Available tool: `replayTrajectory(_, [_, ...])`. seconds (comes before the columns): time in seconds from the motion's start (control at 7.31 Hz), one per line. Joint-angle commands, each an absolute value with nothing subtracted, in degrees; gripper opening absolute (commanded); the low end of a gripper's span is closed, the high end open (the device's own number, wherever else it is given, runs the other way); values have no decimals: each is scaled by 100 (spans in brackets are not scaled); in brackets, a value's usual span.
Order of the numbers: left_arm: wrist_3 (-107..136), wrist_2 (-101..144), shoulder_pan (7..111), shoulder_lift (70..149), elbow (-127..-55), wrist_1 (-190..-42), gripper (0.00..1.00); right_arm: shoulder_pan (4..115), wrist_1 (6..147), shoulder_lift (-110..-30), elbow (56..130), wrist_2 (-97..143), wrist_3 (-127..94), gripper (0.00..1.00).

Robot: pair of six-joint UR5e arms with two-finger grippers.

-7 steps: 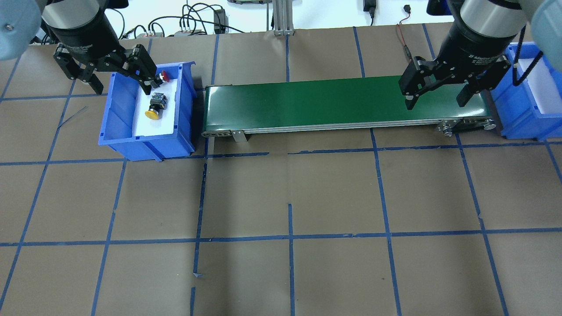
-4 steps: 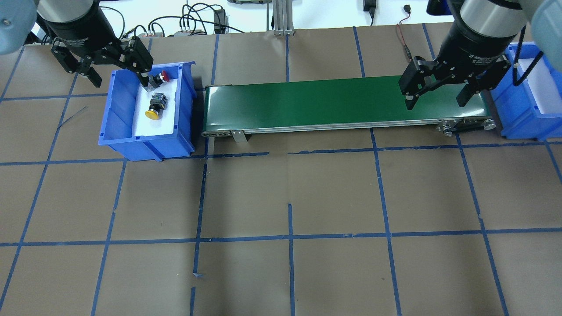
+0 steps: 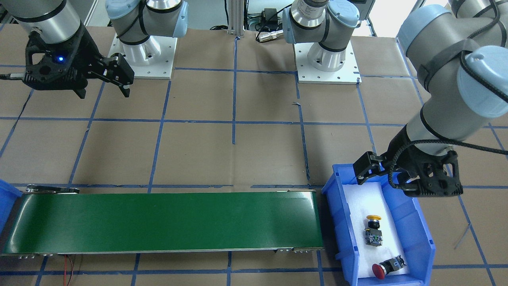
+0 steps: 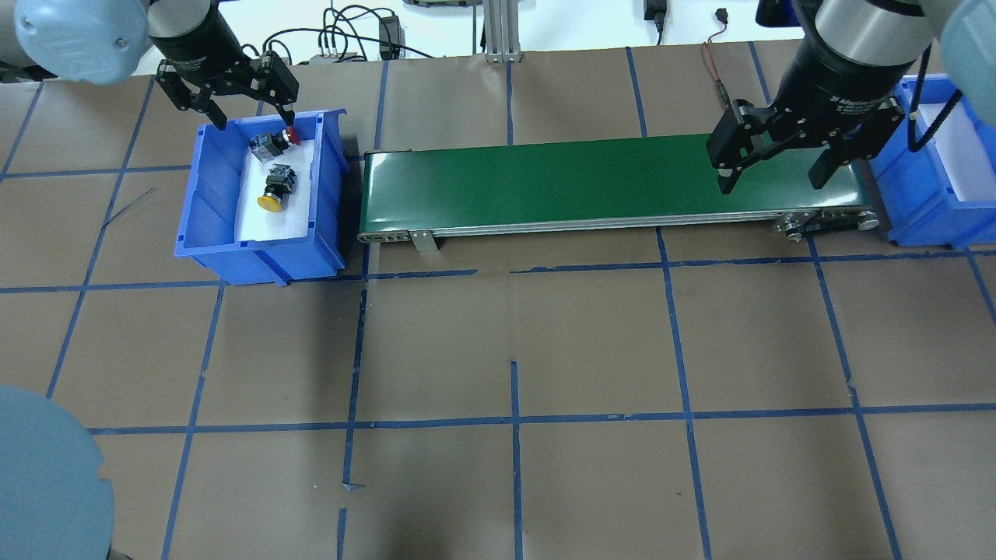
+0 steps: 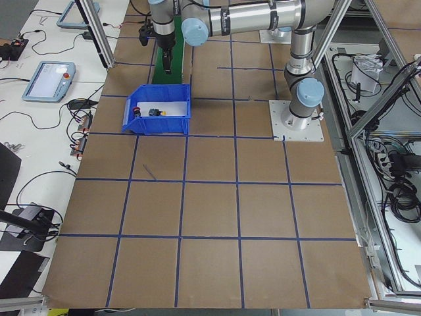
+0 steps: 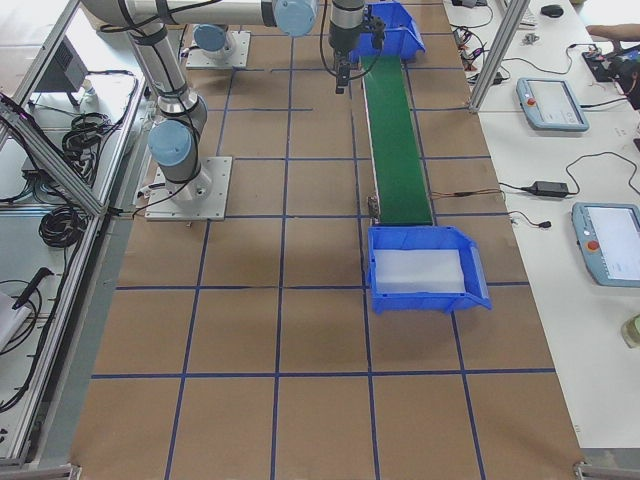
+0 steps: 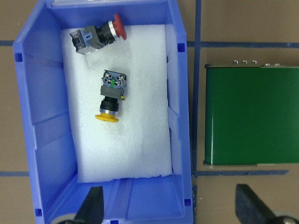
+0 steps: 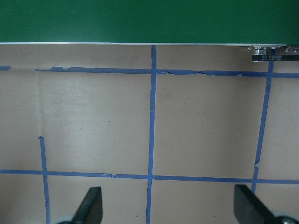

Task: Transport two buttons from left to right
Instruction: 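Lower the left gripper into the blue bin over the yellow button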

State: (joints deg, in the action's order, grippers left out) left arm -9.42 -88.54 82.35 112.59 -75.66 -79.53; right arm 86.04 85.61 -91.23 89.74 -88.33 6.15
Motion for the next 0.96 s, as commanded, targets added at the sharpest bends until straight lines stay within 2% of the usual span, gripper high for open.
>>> replayTrajectory(0.0, [-1266,-8842,8052,11758,-7418,-7551,100,8604,8561,-9123,8974,-8833,615,100])
replayTrajectory(0.68, [-1431,-8824,7858,12401,-7427,-7067,100,8604,8561,-9123,8974,-8815,615,100])
replayTrajectory(0.82, [-1537,-8824,7779,12436,-7470,-7066,95,8604,8561,-9123,8974,-8807,615,100])
